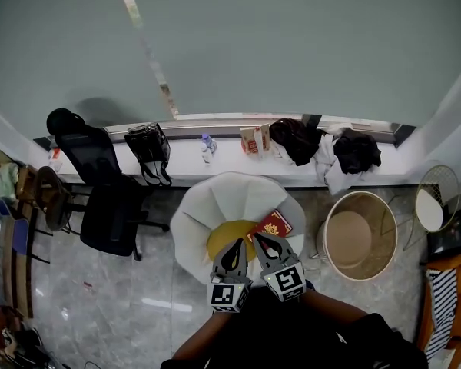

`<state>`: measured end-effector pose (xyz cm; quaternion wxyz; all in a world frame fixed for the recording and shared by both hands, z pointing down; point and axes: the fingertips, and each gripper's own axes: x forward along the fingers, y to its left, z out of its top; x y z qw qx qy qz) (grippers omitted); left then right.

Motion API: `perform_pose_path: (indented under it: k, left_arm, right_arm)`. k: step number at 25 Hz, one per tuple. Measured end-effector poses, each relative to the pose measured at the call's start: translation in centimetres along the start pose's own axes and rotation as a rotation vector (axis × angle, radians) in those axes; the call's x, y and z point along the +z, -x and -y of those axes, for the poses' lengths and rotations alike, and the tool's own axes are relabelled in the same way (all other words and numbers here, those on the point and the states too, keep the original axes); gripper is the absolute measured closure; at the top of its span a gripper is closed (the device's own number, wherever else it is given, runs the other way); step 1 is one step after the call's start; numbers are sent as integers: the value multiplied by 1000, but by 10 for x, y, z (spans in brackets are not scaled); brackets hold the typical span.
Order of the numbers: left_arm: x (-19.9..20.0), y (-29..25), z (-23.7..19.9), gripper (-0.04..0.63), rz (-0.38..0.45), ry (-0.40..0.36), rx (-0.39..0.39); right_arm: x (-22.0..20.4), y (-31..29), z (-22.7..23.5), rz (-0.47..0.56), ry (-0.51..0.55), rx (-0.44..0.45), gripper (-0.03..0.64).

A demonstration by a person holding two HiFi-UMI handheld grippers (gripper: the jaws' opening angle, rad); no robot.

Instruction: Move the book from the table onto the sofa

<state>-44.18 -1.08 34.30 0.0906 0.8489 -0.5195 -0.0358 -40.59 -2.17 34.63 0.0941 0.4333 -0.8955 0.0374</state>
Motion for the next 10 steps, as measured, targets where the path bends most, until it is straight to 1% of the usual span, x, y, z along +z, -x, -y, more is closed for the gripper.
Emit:
perform_pose_path:
  k: [3,10]
  left_arm:
    - [1,1,-3,578,1,4,7]
    - [-5,7,-16,578,-5,30,14]
  right_arm:
    - [0,0,0,-8,17,-19,601]
    - [-3,-7,-14,-14,10,0,600]
